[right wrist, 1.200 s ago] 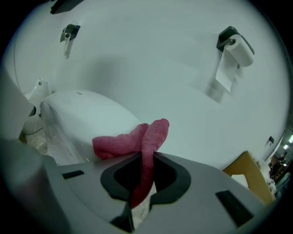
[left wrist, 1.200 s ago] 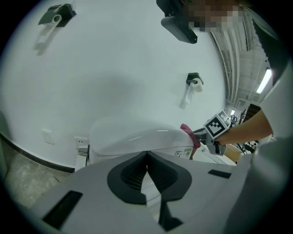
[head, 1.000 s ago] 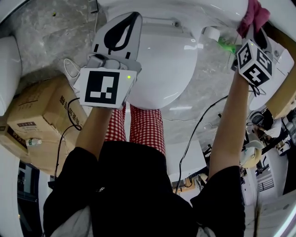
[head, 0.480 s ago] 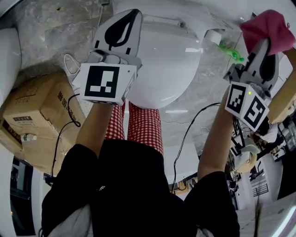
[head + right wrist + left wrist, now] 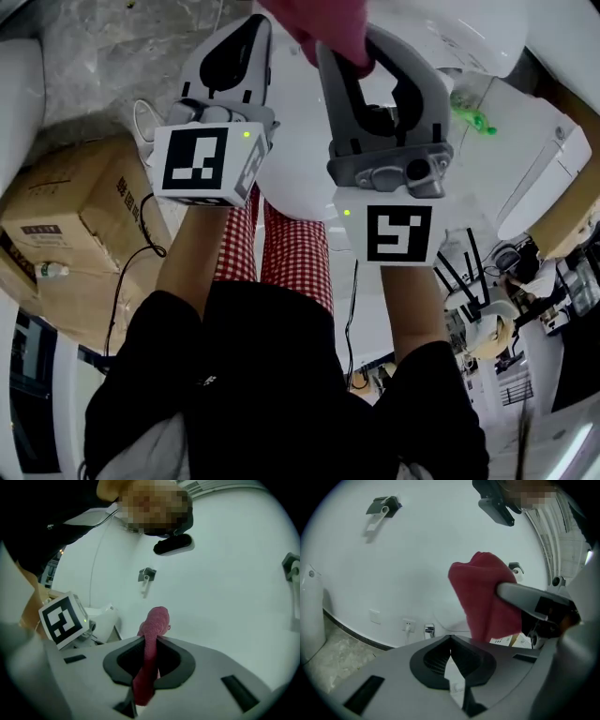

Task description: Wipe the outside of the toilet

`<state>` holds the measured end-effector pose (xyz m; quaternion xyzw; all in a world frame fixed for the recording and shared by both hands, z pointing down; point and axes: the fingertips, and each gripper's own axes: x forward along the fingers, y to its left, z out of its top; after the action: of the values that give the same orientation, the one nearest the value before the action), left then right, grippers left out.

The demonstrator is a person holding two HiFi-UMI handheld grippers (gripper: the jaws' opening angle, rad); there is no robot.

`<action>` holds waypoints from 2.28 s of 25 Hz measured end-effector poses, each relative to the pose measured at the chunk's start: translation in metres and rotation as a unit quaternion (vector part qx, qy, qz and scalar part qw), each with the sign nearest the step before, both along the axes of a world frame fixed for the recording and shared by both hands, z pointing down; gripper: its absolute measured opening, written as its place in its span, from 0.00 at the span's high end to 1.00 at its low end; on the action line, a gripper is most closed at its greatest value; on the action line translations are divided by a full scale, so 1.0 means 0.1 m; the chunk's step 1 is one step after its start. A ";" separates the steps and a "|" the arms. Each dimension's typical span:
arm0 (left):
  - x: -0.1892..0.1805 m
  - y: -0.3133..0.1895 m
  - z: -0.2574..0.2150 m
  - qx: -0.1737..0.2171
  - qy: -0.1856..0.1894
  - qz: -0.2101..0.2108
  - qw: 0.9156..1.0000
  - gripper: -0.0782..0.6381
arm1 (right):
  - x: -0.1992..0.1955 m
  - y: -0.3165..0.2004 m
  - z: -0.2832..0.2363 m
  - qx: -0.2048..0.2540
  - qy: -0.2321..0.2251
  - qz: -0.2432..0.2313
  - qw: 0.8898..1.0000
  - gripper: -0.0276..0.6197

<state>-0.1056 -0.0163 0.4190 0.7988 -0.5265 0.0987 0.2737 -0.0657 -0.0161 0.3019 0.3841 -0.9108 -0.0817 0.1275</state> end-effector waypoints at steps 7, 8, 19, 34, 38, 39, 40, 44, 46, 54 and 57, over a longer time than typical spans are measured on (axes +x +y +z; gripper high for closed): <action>-0.35 -0.03 0.08 -0.002 0.004 -0.028 1.000 0.88 | -0.28 0.01 0.67 -0.069 0.043 -0.003 0.997 0.87; -0.39 -0.03 0.09 -0.003 0.005 -0.031 0.999 0.88 | -0.28 -0.02 0.76 -0.080 0.047 0.008 0.996 0.87; -0.39 -0.10 0.12 -0.009 0.021 -0.019 1.000 0.88 | -0.06 -0.28 1.13 -0.184 0.007 0.110 0.977 0.87; -0.26 -0.07 0.10 -0.019 0.018 -0.003 1.000 0.88 | 0.14 -0.34 1.09 -0.194 -0.007 0.144 0.970 0.87; -0.20 -0.06 0.10 -0.014 0.023 -0.003 1.000 0.88 | 0.25 -0.36 1.06 -0.185 -0.002 0.143 0.972 0.87; -0.19 -0.06 0.11 -0.014 0.023 -0.003 1.000 0.88 | 0.28 -0.36 1.06 -0.182 0.000 0.142 0.973 0.87; -0.17 -0.05 0.12 -0.015 0.023 -0.002 1.000 0.88 | 0.31 -0.37 1.05 -0.178 0.001 0.141 0.974 0.87; -0.11 -0.05 0.13 -0.025 0.019 0.006 1.000 0.88 | 0.46 -0.39 1.03 -0.170 0.004 0.146 0.975 0.87; -0.06 -0.04 0.13 -0.025 0.020 0.009 0.999 0.88 | 0.52 -0.40 1.02 -0.169 0.007 0.149 0.974 0.87; 0.04 -0.02 0.13 -0.023 0.018 0.014 0.999 0.88 | 0.84 -0.40 0.97 -0.180 -0.027 0.189 0.965 0.87; 0.09 -0.01 0.13 -0.021 0.020 0.016 0.999 0.88 | 0.96 -0.40 0.96 -0.184 -0.043 0.199 0.962 0.87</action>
<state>-0.0969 -0.0175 0.4316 0.8032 -0.5059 0.0975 0.2991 0.0306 -0.0565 0.3979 0.5311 -0.8198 0.1307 0.1699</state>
